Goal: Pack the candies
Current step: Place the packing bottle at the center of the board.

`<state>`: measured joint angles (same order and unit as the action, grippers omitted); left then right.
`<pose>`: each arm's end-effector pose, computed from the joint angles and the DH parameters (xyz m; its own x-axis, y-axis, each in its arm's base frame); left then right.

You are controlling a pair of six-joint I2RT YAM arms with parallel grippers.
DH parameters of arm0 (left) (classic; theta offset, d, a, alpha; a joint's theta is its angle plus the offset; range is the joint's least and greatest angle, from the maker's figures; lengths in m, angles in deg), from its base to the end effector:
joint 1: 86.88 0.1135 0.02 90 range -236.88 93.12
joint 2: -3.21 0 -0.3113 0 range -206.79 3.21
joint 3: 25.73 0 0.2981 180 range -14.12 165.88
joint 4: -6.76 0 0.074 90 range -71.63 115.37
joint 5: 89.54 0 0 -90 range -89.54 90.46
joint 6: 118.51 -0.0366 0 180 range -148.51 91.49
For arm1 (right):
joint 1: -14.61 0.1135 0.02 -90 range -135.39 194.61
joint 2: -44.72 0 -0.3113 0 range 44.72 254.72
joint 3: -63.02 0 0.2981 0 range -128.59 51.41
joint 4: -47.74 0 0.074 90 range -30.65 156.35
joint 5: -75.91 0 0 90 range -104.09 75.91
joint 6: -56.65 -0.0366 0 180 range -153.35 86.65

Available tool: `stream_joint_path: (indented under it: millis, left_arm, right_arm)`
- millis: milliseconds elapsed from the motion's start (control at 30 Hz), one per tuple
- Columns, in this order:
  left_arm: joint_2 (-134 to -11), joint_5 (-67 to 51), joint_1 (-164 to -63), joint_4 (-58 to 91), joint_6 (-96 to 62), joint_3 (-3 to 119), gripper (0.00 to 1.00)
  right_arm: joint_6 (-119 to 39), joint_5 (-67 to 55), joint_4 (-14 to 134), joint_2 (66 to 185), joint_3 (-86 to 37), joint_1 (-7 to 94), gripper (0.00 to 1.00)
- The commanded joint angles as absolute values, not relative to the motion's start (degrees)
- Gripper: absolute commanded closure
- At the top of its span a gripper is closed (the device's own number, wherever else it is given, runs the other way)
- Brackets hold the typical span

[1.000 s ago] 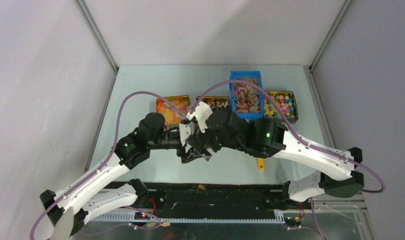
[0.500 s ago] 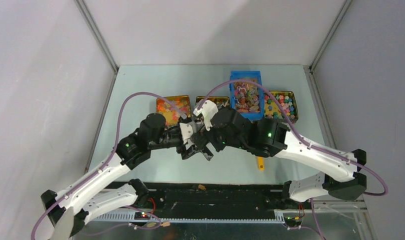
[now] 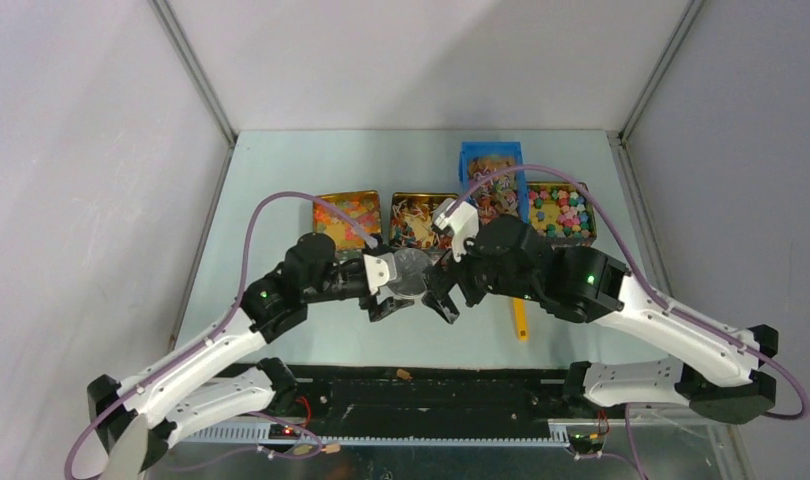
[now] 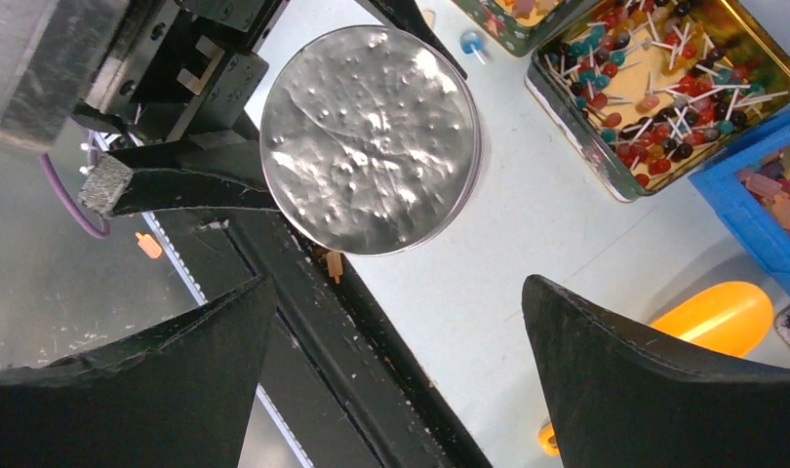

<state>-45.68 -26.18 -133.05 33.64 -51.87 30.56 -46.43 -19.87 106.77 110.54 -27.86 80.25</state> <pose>0.1347 -0.1640 0.3509 0.1597 0.3454 -0.9248 0.9523 0.1929 0.2365 0.1082 0.2300 0.4621 -0.4218 -0.3857 -0.8205 -0.7971 0.5890 0.1329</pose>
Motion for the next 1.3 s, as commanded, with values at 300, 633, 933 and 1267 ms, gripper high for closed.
stream_joint_path:
  millis: [300,633,933,1267]
  left_arm:
    - [-55.98,-25.36,-133.35,1.53,-46.36,17.72,0.39]
    - [-72.9,-29.84,-133.29,-22.84,-45.66,11.28,0.38]
    - [-84.39,-29.86,-133.24,-35.65,-42.13,9.04,0.31]
    - [-90.68,-27.1,-133.3,-46.61,-38.7,5.1,0.01]
  right_arm:
    - [-48.04,-20.1,102.21,105.92,-24.34,76.53,0.0]
    - [-49.52,-18.4,99.77,105.45,-19.65,74.52,0.0]
    - [-49.38,-16.64,97.97,105.17,-16.83,71.03,0.0]
    - [-48.61,-13.91,94.99,103.68,-13.43,64.91,0.0]
